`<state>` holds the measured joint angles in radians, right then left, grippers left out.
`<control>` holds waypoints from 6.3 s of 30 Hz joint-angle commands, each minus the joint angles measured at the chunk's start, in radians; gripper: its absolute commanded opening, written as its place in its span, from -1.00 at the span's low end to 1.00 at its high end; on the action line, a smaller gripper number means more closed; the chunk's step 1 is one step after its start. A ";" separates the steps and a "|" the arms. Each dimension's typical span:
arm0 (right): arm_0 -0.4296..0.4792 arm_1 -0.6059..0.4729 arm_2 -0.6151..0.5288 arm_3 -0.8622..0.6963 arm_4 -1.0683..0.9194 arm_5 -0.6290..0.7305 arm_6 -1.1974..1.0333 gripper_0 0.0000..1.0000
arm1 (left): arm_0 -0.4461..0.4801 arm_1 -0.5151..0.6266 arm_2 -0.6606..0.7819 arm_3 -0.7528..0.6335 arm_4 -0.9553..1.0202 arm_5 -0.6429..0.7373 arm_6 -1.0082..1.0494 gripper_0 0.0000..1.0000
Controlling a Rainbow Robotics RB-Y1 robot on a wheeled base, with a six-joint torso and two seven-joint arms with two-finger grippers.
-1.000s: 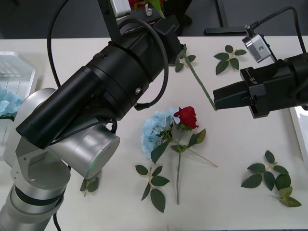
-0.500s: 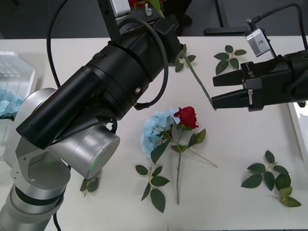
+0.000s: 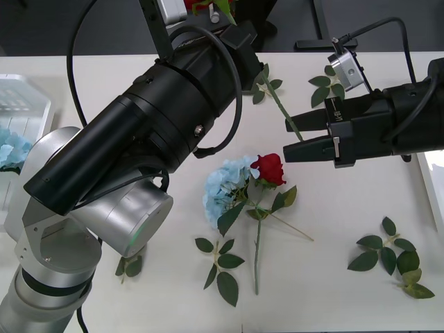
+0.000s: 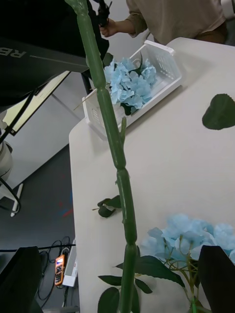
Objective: Place the red flowers into the right box and the blue flowers into the left box. If a person shows an open palm, hand one flower to the person first, then continue sorting.
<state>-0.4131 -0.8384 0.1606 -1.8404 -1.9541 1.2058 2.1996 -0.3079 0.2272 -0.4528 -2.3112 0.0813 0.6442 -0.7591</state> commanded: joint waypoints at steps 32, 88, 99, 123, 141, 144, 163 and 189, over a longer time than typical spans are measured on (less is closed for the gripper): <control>-0.021 0.007 -0.012 0.001 0.003 -0.022 0.012 -1.00 | -0.046 0.021 -0.020 -0.025 -0.046 -0.017 0.053 1.00; -0.015 -0.326 -0.022 1.247 0.205 -0.229 -0.008 -1.00 | 0.092 0.346 0.476 -0.143 0.959 0.799 -0.686 1.00; -0.010 -0.307 -0.012 1.345 0.350 -0.298 -0.015 -1.00 | 0.182 0.360 0.638 0.072 1.232 0.795 -1.189 1.00; -0.018 -0.300 -0.016 1.215 0.417 -0.272 -0.029 0.80 | 0.375 0.518 0.513 0.473 1.842 0.492 -1.946 1.00; -0.027 -0.297 -0.010 0.638 0.302 -0.204 -0.195 0.80 | 0.366 0.524 0.487 0.524 1.910 0.500 -1.946 1.00; -0.023 -0.284 -0.010 0.535 0.281 -0.161 -0.198 0.81 | 0.366 0.524 0.487 0.524 1.910 0.500 -1.946 1.00; -0.041 -0.108 -0.004 0.308 0.241 0.023 -0.008 1.00 | 0.366 0.524 0.487 0.524 1.913 0.500 -1.946 1.00; -0.184 0.147 0.045 0.119 0.600 0.167 0.150 1.00 | 0.366 0.524 0.487 0.527 1.913 0.500 -1.946 1.00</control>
<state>-0.5048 -0.7034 0.1638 -1.7097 -1.3818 1.3593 2.3068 0.0422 0.7177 0.0460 -1.7776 1.9795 1.1469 -2.6134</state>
